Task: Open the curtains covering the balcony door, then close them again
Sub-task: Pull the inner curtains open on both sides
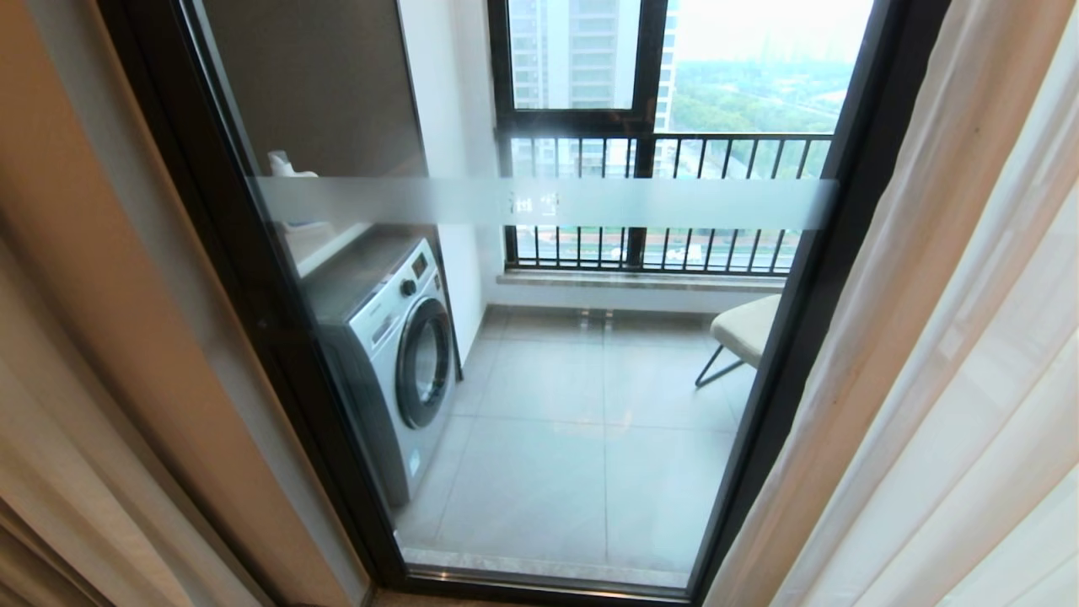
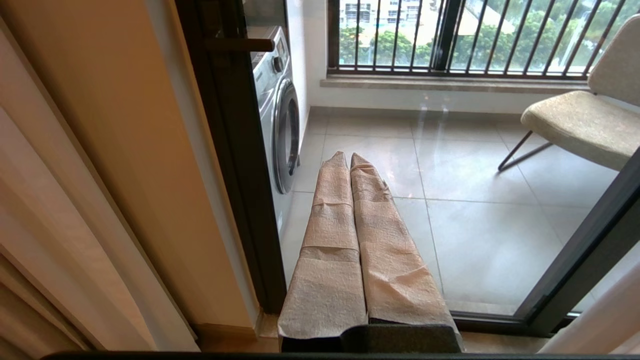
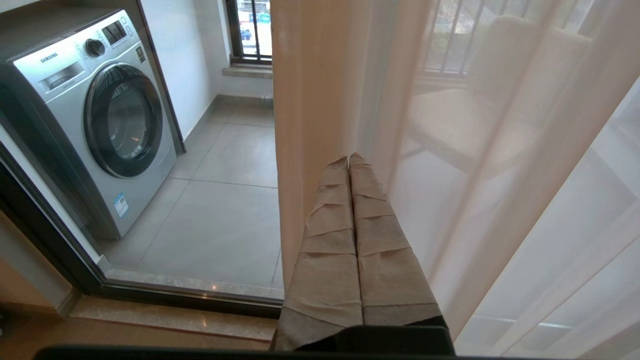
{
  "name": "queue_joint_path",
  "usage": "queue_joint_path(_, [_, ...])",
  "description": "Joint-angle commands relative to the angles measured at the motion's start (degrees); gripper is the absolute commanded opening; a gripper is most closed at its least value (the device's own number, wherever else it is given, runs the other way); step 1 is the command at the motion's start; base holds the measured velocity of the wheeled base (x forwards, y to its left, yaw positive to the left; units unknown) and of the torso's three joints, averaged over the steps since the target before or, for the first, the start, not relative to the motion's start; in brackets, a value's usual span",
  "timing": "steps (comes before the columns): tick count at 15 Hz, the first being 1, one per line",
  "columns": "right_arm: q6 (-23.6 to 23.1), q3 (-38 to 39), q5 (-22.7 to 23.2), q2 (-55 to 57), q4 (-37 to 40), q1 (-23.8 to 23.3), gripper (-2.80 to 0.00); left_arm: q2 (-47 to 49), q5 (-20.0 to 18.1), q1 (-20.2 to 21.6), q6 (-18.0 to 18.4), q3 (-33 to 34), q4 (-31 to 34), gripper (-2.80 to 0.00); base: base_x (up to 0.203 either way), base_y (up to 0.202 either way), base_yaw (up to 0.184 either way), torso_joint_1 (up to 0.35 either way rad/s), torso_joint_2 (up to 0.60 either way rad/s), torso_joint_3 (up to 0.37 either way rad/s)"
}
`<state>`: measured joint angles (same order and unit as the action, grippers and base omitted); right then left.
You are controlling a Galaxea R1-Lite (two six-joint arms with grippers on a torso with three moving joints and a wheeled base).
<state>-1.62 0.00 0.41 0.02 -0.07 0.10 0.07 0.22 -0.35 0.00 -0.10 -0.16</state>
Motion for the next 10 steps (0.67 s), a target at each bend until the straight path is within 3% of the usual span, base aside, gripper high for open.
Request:
queue_joint_path(1, [-0.05,0.00,0.02,-0.02,-0.01,-0.01,-2.80,-0.07,0.04,0.00,0.00,0.01,-0.02,-2.80,0.000,0.000,0.000,0.000,0.00,0.000])
queue_joint_path(10, [-0.05,0.00,0.02,-0.02,-0.01,0.02,-2.80,-0.07,0.13,0.00,0.00,0.01,-0.02,-2.80,0.000,0.000,0.000,0.000,0.00,0.000])
